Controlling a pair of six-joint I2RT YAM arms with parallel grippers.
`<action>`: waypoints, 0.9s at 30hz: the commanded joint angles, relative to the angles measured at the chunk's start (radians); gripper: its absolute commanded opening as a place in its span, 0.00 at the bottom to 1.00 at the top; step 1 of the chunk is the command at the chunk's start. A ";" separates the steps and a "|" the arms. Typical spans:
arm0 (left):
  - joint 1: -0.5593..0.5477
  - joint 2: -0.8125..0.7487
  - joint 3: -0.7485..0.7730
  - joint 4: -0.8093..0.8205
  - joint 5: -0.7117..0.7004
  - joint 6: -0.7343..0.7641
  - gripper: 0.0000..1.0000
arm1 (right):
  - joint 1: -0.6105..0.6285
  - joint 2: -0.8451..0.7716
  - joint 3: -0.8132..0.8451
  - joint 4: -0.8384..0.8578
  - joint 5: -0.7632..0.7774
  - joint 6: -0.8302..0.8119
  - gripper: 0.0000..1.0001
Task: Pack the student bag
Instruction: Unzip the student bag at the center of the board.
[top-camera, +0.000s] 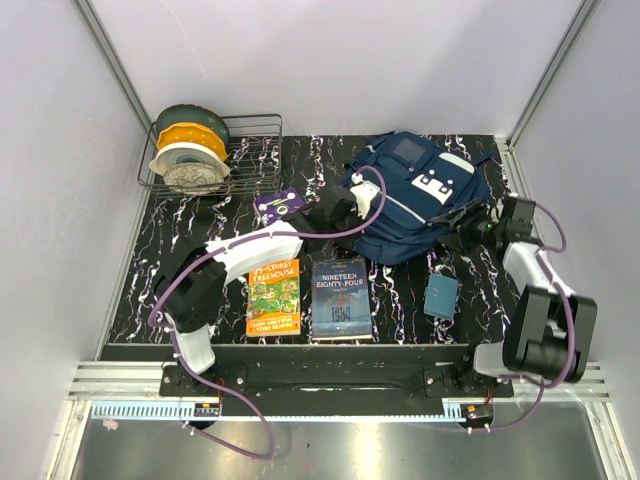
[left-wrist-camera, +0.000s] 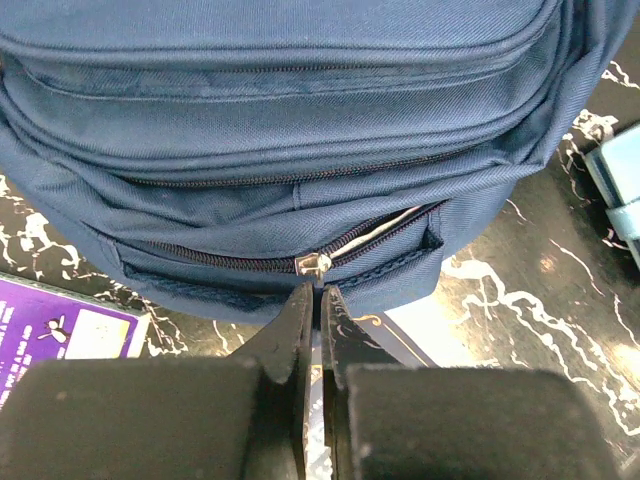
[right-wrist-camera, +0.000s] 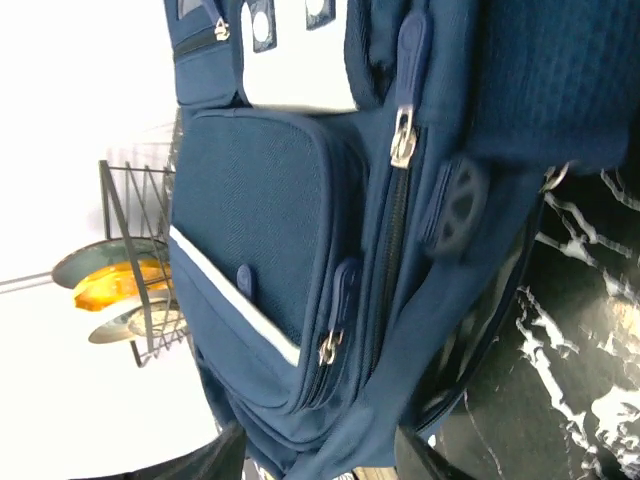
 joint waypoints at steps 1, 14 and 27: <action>-0.031 -0.005 0.089 0.029 0.062 -0.013 0.00 | 0.005 -0.203 -0.145 0.091 -0.101 0.111 0.65; -0.079 0.029 0.178 0.015 0.098 0.015 0.00 | 0.172 -0.325 -0.286 0.232 -0.011 0.373 0.58; -0.120 0.027 0.189 0.023 0.108 0.041 0.00 | 0.233 -0.403 -0.337 0.209 0.254 0.502 0.52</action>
